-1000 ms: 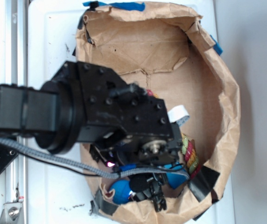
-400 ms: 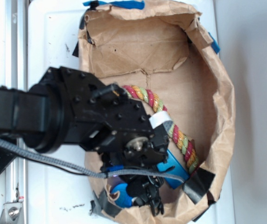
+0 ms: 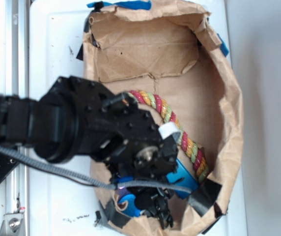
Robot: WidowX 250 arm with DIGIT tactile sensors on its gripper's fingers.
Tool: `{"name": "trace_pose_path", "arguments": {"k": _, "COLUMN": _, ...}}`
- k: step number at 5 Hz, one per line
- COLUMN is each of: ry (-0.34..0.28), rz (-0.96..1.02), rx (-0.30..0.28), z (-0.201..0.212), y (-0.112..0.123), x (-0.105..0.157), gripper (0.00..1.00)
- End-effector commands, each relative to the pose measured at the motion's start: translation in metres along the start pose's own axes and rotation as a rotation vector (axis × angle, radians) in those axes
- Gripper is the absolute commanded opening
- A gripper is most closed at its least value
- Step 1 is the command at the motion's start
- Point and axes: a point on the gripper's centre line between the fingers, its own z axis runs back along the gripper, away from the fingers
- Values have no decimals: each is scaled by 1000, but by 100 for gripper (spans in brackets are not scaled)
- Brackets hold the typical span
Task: Grab the blue ball.
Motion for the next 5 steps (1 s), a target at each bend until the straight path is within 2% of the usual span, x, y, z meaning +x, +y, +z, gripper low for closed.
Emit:
{"name": "trace_pose_path", "arguments": {"k": 1, "ry": -42, "rz": -12, "rx": 21, "z": -4, "y": 6, "x": -3, "gripper": 0}}
{"name": "trace_pose_path", "arguments": {"k": 5, "ry": -60, "rz": -15, "rx": 13, "z": -2, "y": 5, "x": 2, "gripper": 0}}
